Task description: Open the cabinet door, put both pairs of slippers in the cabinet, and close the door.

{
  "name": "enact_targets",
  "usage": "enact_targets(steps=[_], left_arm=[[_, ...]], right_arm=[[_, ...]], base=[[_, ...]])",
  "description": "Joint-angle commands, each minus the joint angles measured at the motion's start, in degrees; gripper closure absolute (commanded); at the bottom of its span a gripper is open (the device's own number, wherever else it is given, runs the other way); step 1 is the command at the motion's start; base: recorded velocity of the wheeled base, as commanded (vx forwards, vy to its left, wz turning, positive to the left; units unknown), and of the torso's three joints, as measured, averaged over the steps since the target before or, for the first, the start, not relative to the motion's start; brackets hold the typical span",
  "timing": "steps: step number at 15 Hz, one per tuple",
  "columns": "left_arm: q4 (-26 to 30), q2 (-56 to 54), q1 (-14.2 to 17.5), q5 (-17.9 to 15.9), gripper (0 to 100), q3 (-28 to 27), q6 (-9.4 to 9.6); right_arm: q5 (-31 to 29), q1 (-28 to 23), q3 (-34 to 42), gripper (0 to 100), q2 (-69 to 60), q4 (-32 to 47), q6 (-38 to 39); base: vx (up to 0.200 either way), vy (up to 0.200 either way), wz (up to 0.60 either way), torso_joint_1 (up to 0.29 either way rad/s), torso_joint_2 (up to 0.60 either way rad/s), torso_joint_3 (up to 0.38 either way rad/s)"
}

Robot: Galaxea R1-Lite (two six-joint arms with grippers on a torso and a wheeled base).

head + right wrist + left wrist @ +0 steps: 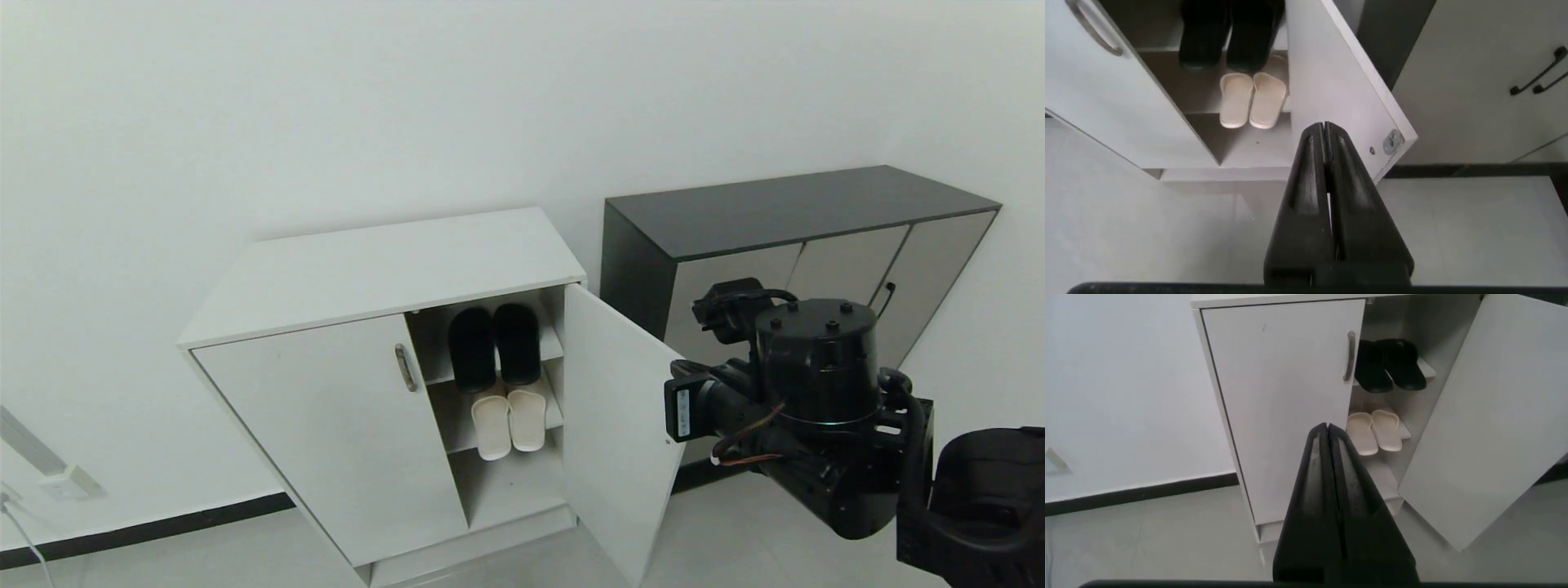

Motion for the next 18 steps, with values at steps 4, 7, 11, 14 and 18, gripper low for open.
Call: enact_targets(steps=[4,7,11,14,18], left_arm=[[0.02,0.09,0.04,0.02,100,0.01,0.02],[0.02,0.09,0.04,0.02,100,0.01,0.02],[0.02,0.09,0.04,0.02,100,0.01,0.02],[0.02,0.09,0.04,0.02,100,0.01,0.02],[0.02,0.09,0.04,-0.07,100,0.01,0.02]], right_arm=[[-0.01,0.00,0.00,100,0.87,0.02,-0.03],[0.43,-2.20,-1.67,100,2.10,0.55,-0.12],[2.53,-11.87,-10.46,100,9.84,0.72,-0.83],[5.26,-16.35,-13.45,100,13.88,0.28,-0.83],[9.30,-18.55,-17.05,100,15.29,0.37,0.93]], base=[[-0.150,0.000,0.00,0.007,0.01,-0.003],[0.000,0.000,0.00,0.000,0.00,0.000],[0.000,0.000,0.00,0.000,0.00,0.000],[0.000,0.000,0.00,0.000,0.00,0.000],[0.000,0.000,0.00,0.000,0.00,0.000]])
